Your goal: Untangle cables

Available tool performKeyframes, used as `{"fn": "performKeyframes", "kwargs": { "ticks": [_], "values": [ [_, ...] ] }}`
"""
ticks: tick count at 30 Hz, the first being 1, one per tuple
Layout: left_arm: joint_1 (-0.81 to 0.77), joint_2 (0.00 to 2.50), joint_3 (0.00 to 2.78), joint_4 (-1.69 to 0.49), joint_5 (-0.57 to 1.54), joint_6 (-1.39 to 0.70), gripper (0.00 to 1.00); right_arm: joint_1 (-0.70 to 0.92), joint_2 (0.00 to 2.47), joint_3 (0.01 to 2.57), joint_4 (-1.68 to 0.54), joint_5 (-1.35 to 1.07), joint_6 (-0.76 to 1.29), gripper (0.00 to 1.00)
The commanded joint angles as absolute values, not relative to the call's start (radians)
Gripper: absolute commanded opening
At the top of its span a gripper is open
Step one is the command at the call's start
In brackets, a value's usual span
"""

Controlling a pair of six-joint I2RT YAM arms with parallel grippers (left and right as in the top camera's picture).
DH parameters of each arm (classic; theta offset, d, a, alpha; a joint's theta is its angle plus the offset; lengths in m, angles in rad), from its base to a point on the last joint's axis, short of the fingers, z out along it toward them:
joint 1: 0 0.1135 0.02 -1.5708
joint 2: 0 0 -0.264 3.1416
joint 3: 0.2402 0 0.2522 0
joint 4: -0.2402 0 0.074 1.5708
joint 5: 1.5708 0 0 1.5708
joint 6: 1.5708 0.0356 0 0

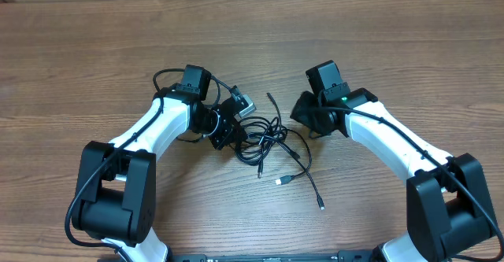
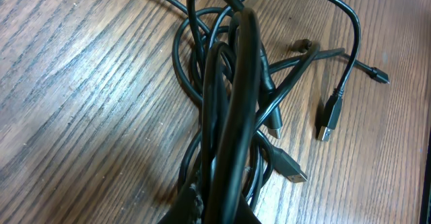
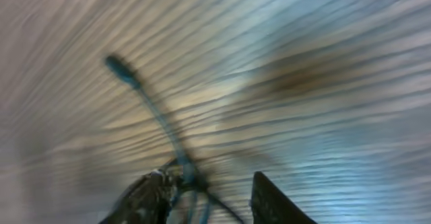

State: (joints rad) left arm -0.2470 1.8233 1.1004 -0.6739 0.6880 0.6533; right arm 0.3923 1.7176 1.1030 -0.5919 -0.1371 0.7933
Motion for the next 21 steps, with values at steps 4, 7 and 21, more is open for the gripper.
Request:
{"fn": "performKeyframes", "kwargs": {
  "ticks": [4, 7, 21],
  "values": [
    [-0.247, 1.791, 1.116, -0.676, 0.703, 0.643, 0.04, 0.385, 1.758, 1.099, -0.506, -0.376, 0.91, 0.39],
    [-0.247, 1.791, 1.116, -0.677, 0.703, 0.643, 0.04, 0.386, 1.795, 1.099, -0.483, -0.437, 0.997, 0.4],
    [-0.247, 1.791, 1.116, -0.676, 0.703, 0.643, 0.04, 0.395, 1.848, 1.099, -0.364, -0.472, 1.181, 0.32]
  ]
}}
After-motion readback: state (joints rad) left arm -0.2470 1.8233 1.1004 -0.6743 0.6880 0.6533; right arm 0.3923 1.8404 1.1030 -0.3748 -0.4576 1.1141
